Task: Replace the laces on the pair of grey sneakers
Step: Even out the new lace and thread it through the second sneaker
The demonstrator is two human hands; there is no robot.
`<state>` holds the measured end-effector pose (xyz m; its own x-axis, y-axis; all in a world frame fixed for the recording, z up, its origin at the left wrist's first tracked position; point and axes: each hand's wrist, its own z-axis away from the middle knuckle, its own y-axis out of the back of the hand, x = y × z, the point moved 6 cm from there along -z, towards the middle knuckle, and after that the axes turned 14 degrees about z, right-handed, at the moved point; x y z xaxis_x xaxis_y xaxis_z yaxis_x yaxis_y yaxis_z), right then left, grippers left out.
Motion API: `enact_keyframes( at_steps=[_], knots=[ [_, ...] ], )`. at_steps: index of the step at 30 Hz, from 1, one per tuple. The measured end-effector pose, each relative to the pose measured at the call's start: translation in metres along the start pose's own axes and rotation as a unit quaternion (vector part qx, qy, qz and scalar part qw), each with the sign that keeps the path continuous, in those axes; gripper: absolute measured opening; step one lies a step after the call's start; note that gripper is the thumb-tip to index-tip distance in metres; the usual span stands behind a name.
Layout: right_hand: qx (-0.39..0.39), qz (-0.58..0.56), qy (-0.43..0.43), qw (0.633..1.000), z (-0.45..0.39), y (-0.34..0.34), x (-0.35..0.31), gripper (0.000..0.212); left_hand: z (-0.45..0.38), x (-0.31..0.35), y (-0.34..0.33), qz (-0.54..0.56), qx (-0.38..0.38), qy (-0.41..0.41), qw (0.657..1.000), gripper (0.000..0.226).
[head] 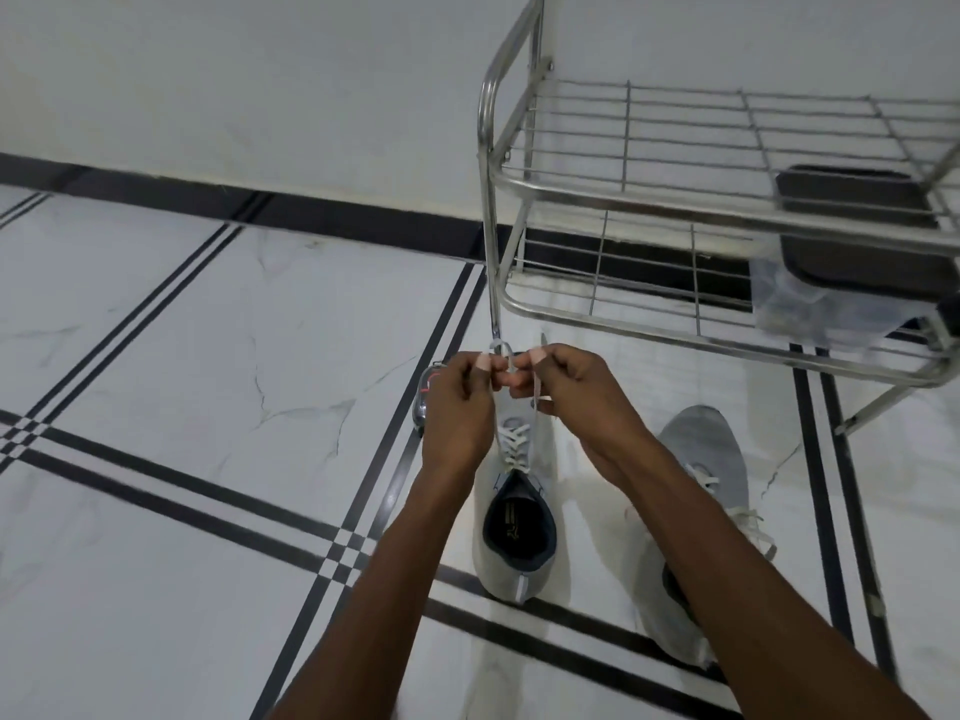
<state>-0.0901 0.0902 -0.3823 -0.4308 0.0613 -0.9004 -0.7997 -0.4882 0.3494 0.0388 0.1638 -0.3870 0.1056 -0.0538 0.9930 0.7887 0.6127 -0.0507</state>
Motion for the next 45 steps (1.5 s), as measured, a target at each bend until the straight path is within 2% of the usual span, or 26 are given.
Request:
enact_keyframes(
  at_steps=[12,17,22,26,32,40,45],
  knots=[
    [0.113,0.086,0.122,0.982,-0.01,0.037,-0.093,0.028,-0.027,0.101,-0.021,0.001,-0.006,-0.141,0.99,0.026],
    [0.139,0.069,0.157,0.975,-0.009,0.046,-0.116,0.024,-0.026,0.12,-0.026,0.0,0.013,-0.159,0.987,0.022],
    [0.144,0.055,0.17,0.973,-0.007,0.052,-0.131,0.02,-0.024,0.134,-0.025,0.047,0.009,-0.163,0.986,0.016],
    [0.143,0.009,0.189,0.971,-0.003,0.057,-0.146,0.015,-0.027,0.143,-0.022,0.063,0.014,-0.172,0.983,0.014],
    [0.147,-0.035,0.193,0.97,-0.002,0.063,-0.155,0.012,-0.027,0.154,-0.024,0.073,0.0,-0.174,0.982,0.013],
    [0.124,-0.159,0.118,0.972,-0.003,0.049,-0.151,0.013,-0.026,0.158,-0.022,0.081,0.001,-0.174,0.981,0.015],
    [0.122,-0.182,0.098,0.971,-0.001,0.047,-0.15,0.013,-0.026,0.157,-0.024,0.08,-0.006,-0.171,0.982,0.016]
  ],
)
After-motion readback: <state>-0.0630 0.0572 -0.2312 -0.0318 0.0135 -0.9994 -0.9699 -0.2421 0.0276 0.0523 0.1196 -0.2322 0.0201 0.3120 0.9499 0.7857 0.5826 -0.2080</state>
